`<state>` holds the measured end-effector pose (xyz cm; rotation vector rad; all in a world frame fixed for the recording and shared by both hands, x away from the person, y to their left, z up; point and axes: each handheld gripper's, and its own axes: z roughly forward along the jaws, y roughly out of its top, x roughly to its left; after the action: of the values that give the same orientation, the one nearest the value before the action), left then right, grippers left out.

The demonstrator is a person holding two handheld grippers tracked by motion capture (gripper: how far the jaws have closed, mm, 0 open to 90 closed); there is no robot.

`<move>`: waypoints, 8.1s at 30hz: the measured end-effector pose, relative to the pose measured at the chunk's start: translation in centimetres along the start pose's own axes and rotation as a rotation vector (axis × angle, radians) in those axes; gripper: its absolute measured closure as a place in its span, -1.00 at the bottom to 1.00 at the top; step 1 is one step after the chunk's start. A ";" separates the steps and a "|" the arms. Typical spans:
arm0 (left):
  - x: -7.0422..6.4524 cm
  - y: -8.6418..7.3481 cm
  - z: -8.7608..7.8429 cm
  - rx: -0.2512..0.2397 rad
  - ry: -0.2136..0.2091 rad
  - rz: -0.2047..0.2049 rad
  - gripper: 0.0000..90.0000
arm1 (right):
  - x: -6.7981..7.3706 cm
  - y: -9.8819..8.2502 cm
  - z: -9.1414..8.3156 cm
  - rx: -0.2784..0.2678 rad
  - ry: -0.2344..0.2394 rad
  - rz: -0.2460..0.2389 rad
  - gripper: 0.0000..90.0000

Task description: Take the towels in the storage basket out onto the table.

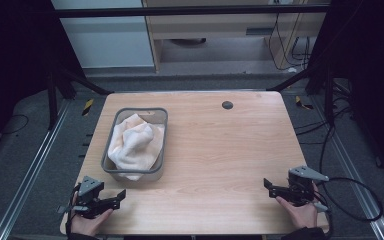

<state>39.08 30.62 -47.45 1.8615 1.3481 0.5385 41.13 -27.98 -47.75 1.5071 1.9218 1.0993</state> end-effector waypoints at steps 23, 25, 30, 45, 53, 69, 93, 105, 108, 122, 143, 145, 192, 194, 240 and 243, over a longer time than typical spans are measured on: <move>0.0 2.4 -2.8 -0.112 0.012 0.000 -0.74 | 1.5 -0.6 -0.3 -0.033 -0.021 -0.059 -0.80; -0.1 2.7 -3.0 -0.117 0.010 0.006 -0.74 | 1.4 -0.7 -0.2 -0.037 -0.032 -0.076 -0.79; -0.2 4.0 -3.6 -0.135 -0.005 0.012 -0.75 | 1.5 -0.7 0.0 -0.029 -0.034 -0.087 -0.79; -0.2 6.9 -4.6 -0.173 -0.023 0.022 -0.74 | 1.7 -0.9 0.1 -0.011 -0.056 -0.119 -0.79; -0.4 8.3 -4.4 -0.171 -0.038 0.030 -0.74 | 1.8 -1.0 0.1 -0.007 -0.062 -0.126 -0.79; -0.3 10.9 -2.9 -0.132 -0.045 0.051 -0.73 | 1.9 -1.0 0.3 0.002 -0.061 -0.131 -0.79; -0.9 12.7 0.9 -0.027 -0.019 0.092 -0.70 | 1.8 -0.9 0.6 0.015 -0.053 -0.133 -0.80; -1.2 13.4 2.9 0.039 0.006 0.124 -0.63 | 1.8 -1.0 0.8 0.031 -0.042 -0.138 -0.79; -1.3 13.2 3.5 0.059 0.010 0.136 -0.61 | 1.8 -1.0 0.9 0.034 -0.041 -0.138 -0.79; -0.5 12.9 5.8 0.148 0.024 0.134 -0.24 | 1.8 -1.0 1.0 0.048 -0.031 -0.141 -0.79; -0.8 13.5 5.4 0.188 0.030 0.123 0.38 | 1.9 -1.1 1.2 0.070 -0.028 -0.154 -0.79; -0.9 13.6 5.1 0.176 0.032 0.121 0.41 | 1.9 -1.1 1.2 0.071 -0.027 -0.155 -0.79; -1.7 20.5 -3.6 0.045 0.004 0.158 0.46 | 1.9 -1.1 1.3 0.073 -0.032 -0.173 -0.79; -1.8 20.8 -3.9 0.039 0.003 0.160 0.46 | 2.0 -1.1 1.3 0.074 -0.031 -0.172 -0.79; -12.1 25.0 -4.8 0.057 -0.191 0.374 0.46 | 1.8 -1.0 0.9 0.052 -0.036 -0.163 -0.79; -12.8 25.2 -4.6 0.059 -0.203 0.385 0.46 | 1.8 -1.0 0.9 0.053 -0.037 -0.164 -0.79</move>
<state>46.63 16.39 -23.75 2.1751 0.8853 0.4888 40.67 -26.12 -48.90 1.3595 2.0233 0.9494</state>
